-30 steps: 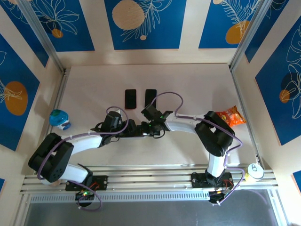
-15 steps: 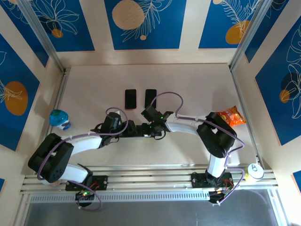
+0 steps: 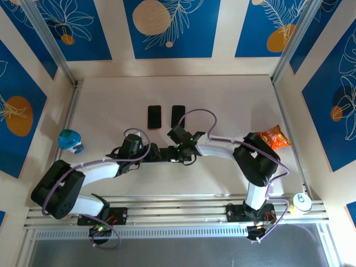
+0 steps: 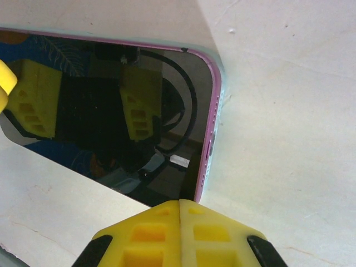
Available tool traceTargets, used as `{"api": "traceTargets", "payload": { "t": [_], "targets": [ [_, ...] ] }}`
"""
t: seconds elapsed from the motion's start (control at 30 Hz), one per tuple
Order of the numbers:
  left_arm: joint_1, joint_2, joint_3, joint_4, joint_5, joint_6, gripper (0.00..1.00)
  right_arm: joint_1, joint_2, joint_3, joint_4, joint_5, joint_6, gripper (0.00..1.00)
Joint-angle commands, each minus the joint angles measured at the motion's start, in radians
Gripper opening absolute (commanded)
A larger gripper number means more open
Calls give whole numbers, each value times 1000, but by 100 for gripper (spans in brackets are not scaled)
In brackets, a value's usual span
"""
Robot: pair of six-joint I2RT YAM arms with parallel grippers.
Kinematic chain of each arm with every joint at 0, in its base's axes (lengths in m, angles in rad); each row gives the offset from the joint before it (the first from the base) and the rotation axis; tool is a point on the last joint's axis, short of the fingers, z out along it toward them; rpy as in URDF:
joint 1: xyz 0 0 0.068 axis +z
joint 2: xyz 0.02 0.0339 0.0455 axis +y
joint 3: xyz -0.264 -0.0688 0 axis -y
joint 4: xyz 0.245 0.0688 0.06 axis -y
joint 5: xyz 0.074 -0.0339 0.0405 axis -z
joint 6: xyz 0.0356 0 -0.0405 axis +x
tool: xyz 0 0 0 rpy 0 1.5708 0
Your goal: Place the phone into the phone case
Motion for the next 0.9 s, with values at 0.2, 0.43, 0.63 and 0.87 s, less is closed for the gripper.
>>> {"api": "traceTargets", "payload": {
  "t": [0.2,0.43,0.63,0.87],
  "targets": [
    [-7,-16,-38,-113,-37,16,63,27,179,64,-178,-6,-112,0],
    [-7,-23,-48,-121,-46,14,63,59,284,80,-235,-49,-162,0],
    [-5,-21,-58,-123,-56,4,63,106,339,86,-262,-57,-175,0],
    [-3,-5,-64,-126,-59,-3,63,128,367,68,-269,-71,-169,0]
  ]
}}
